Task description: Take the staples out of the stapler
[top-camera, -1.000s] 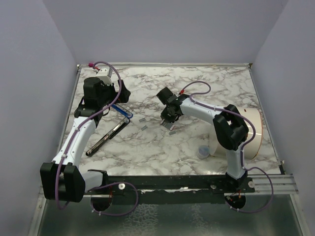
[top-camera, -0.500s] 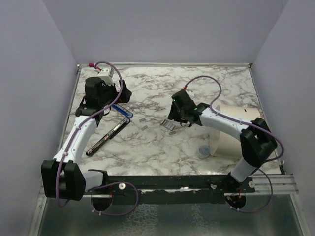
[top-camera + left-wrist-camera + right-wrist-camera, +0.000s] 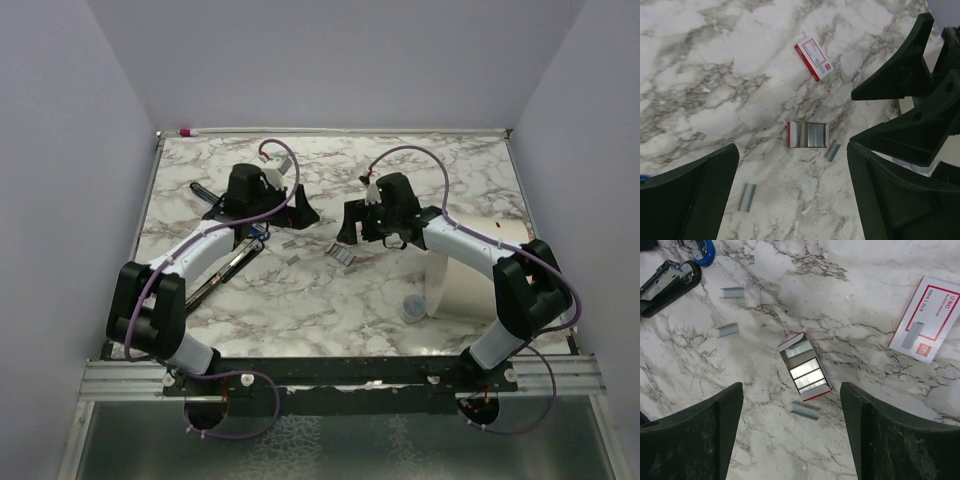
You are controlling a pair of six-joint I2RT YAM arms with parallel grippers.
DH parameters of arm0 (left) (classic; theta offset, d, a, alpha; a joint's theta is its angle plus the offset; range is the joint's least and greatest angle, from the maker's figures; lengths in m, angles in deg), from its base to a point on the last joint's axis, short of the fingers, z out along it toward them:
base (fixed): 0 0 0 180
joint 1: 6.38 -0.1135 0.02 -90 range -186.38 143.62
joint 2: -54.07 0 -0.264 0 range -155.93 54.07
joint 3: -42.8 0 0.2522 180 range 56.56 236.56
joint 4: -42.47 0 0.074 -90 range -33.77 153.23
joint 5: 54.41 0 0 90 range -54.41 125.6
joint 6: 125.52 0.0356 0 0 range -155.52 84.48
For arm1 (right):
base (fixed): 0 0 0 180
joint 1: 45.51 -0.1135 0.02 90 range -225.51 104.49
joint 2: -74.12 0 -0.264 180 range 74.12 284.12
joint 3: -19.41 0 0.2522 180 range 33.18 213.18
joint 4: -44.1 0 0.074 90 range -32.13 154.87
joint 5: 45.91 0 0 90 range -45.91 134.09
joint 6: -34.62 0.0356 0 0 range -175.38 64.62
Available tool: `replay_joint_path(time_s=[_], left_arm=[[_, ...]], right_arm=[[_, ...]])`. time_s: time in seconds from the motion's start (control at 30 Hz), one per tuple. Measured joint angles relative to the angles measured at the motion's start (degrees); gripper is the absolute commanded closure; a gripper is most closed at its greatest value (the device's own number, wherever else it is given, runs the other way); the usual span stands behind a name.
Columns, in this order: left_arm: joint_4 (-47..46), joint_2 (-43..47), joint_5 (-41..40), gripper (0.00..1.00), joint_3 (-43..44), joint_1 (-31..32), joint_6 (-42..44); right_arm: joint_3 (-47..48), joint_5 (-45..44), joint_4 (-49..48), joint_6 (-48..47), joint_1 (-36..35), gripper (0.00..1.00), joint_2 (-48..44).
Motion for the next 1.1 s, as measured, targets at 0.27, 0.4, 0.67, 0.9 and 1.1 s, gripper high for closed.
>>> replay_joint_path(time_s=[0.27, 0.4, 0.67, 0.9, 1.1], left_arm=[[-3.21, -15.04, 5.25, 0.24, 0.0, 6.58, -7.1], [-3.82, -19.89, 6.29, 0.26, 0.61, 6.62, -9.6], [-7.56, -26.08, 8.79, 0.35, 3.19, 8.22, -13.25], [-11.89, -27.04, 11.47, 0.36, 1.86, 9.62, -16.15], [-19.54, -26.73, 14.71, 0.36, -4.09, 10.58, -21.27]], right_arm=[[0.13, 3.74, 1.9, -2.08, -0.02, 0.39, 1.38], [0.13, 4.59, 2.25, -2.69, -0.02, 0.43, 2.78], [0.11, 3.17, 5.25, -4.79, -0.02, 0.44, 3.89], [0.11, 0.87, 6.93, -5.73, -0.02, 0.44, 3.85], [0.11, -2.03, 8.46, -5.66, -0.02, 0.43, 2.86]])
